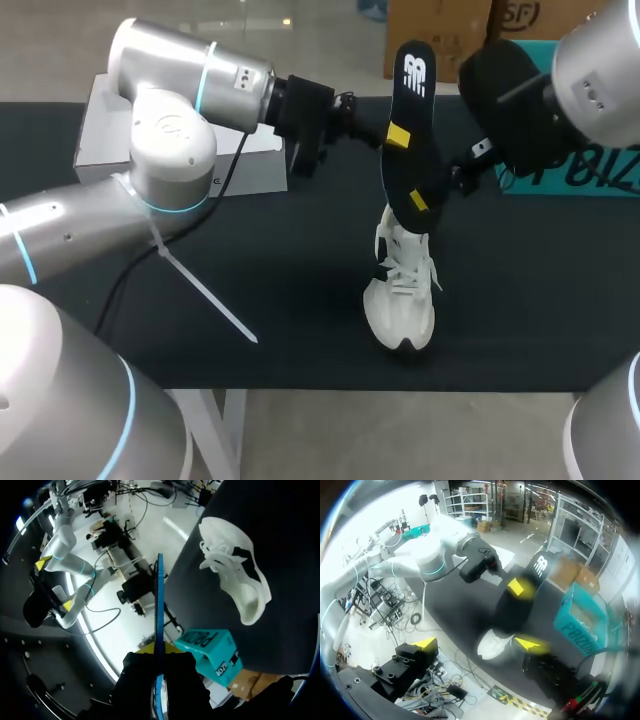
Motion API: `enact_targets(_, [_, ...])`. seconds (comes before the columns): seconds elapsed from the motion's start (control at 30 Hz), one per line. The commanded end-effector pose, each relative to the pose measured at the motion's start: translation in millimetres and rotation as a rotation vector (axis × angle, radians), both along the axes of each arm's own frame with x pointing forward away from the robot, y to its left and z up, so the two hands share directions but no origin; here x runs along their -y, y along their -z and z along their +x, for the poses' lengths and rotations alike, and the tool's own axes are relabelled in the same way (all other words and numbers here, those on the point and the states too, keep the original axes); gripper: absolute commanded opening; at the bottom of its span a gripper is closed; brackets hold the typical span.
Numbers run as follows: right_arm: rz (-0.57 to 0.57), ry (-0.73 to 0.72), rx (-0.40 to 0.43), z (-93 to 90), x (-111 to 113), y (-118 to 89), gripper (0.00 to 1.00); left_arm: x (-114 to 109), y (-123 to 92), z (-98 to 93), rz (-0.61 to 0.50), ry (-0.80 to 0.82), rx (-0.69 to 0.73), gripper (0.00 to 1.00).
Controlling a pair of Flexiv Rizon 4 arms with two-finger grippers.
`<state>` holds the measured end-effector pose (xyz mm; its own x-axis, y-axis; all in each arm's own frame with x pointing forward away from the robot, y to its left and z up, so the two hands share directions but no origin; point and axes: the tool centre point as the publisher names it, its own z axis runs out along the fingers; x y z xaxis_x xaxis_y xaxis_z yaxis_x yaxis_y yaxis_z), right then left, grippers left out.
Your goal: Take the shoe out of the shoebox, open the shoe tongue, remove and reinsert the insole, then place the shoe into the shoebox
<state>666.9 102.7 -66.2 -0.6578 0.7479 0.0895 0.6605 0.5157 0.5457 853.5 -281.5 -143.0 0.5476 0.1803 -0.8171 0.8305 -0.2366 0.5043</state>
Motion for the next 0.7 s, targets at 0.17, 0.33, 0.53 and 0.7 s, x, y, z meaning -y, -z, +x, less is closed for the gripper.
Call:
enact_targets(0.17, [0.290, -0.124, -0.148, 30.1, 38.8, 22.3, 1.00, 1.3, 0.2, 0.3, -0.001, -0.001, 0.002, 0.00])
enact_targets(0.33, [0.472, -0.193, -0.199, 43.1, 52.4, 36.3, 1.00, 1.3, 0.2, 0.3, -0.001, -0.001, 0.002, 0.00])
enact_targets(0.53, [0.650, -0.265, -0.226, 52.6, 56.5, 50.2, 1.00, 1.3, 0.2, 0.3, -0.001, -0.001, 0.002, 0.00])
enact_targets(0.7, [0.728, -0.312, -0.207, 56.1, 47.1, 59.4, 1.00, 1.3, 0.2, 0.3, -0.001, -0.001, 0.002, 0.00])
